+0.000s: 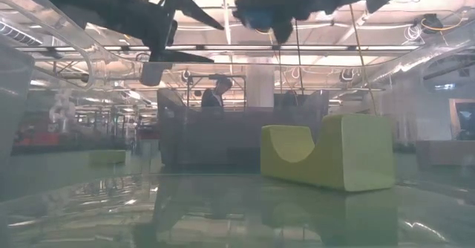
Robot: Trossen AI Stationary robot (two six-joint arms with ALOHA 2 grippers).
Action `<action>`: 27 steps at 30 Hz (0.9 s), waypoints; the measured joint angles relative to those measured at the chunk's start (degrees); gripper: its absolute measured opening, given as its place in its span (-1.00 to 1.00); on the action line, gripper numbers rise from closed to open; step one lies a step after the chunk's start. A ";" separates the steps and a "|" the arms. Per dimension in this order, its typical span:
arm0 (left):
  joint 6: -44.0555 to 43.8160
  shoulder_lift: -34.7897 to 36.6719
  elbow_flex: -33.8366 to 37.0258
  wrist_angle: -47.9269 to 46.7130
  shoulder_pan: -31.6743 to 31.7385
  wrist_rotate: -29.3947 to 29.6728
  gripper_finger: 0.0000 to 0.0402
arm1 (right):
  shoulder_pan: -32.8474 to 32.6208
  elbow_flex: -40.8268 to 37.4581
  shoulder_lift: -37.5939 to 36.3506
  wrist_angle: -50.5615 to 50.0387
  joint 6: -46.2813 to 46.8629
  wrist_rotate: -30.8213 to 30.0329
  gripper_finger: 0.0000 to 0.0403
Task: Sort & place blocks by color
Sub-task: Put the bottom blue block into the black bin
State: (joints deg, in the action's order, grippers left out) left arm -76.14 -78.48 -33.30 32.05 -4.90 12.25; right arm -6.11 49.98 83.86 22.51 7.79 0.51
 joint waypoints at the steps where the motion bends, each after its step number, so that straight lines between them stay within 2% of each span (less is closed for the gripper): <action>1: 0.05 0.12 0.00 0.11 0.31 -0.06 0.21 | 0.00 0.00 -0.38 -2.23 0.04 -1.20 -0.68; 8: 4.74 1.83 0.00 0.07 2.76 -0.08 0.13 | 0.00 -0.02 1.36 -7.41 4.15 -3.77 -0.68; 17: 18.52 1.84 -0.02 0.90 4.30 -0.11 0.13 | -0.73 -0.07 5.86 -6.93 9.03 -5.16 -0.68; 24: 21.00 1.84 -0.02 3.32 4.30 -0.11 0.13 | -3.58 -0.07 7.06 -6.88 11.54 -5.04 -0.67; 27: 20.98 1.84 -0.02 4.28 4.30 -0.13 0.13 | -4.02 -0.07 7.06 -6.82 11.93 -5.25 -0.60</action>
State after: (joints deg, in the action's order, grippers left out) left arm -55.16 -76.64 -33.32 36.33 -0.60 12.12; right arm -10.13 49.91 90.91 15.68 19.72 -4.73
